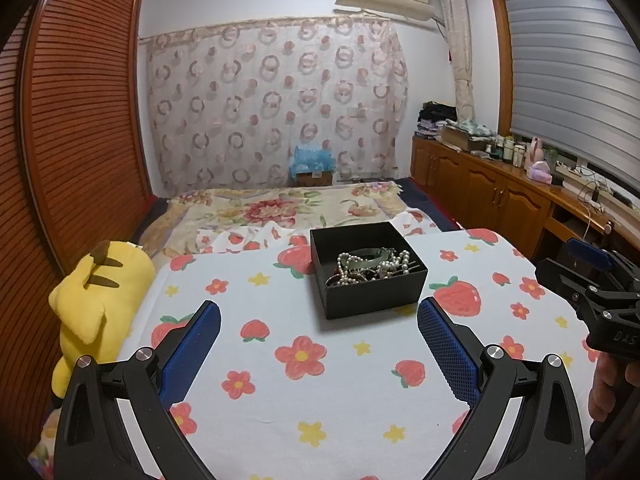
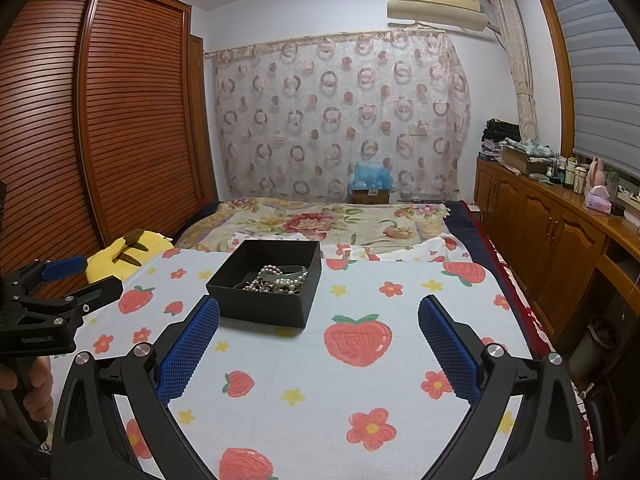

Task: Organize jewelry

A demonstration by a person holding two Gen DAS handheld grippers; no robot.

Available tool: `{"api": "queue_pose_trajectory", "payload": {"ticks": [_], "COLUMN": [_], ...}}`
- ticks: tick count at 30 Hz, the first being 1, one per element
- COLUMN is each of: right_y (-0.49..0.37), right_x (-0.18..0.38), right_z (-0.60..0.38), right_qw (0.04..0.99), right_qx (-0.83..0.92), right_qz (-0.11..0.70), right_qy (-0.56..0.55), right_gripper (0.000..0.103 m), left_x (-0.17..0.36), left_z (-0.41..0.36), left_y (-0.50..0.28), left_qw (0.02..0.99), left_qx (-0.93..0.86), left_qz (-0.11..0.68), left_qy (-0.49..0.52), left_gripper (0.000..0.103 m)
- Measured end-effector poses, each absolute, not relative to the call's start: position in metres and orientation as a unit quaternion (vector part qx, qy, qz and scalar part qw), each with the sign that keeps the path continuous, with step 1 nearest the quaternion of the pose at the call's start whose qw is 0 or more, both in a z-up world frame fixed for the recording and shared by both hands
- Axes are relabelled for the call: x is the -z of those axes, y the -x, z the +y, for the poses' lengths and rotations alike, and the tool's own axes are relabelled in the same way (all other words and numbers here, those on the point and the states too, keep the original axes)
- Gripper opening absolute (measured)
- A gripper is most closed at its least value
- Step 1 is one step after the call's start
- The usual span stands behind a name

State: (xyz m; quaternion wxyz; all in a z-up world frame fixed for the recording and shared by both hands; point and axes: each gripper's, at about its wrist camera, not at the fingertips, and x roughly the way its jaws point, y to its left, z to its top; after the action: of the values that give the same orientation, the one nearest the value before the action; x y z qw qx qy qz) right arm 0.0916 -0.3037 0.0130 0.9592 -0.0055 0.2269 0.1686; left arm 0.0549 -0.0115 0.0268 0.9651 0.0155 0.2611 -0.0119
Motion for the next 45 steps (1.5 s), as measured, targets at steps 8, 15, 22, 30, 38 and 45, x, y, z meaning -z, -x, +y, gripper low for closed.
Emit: {"api": "queue_pose_trajectory", "payload": {"ticks": [8,15,22,30,38,45], "right_y": [-0.0918,-0.0918,-0.0916,-0.0913,-0.0915,-0.0913], "right_x": [-0.0121,-0.012,-0.0121,-0.0121,-0.0114,-0.0116], "right_z": [-0.3036,-0.3039,-0.3045,-0.3022,-0.3026,-0.3034], "right_qw": [0.959,0.959,0.959,0.96,0.96,0.96], "right_qx": [-0.169,-0.169,-0.169,-0.168,-0.168,-0.168], "right_qz": [0.227,0.226,0.227,0.225,0.225,0.225], "right_qy": [0.005,0.005,0.005,0.006,0.005,0.005], "right_gripper": [0.1,0.1,0.1,0.1,0.1,0.1], "left_x": [-0.0263,-0.0257,-0.0244,-0.0273,-0.0291,-0.0298], "left_z": [-0.0119,-0.0119,-0.0122,-0.0126,-0.0135,-0.0138], "left_y": [-0.0551,-0.055,-0.0545,-0.0546,-0.0542,-0.0548], "left_qw": [0.965,0.966,0.965,0.965,0.965,0.965], "left_qx": [0.012,0.011,0.011,0.01,0.01,0.01], "left_qz": [0.261,0.26,0.26,0.26,0.261,0.26], "left_qy": [-0.016,-0.016,-0.017,-0.017,-0.017,-0.018], "left_gripper": [0.095,0.095,0.095,0.095,0.095,0.095]}}
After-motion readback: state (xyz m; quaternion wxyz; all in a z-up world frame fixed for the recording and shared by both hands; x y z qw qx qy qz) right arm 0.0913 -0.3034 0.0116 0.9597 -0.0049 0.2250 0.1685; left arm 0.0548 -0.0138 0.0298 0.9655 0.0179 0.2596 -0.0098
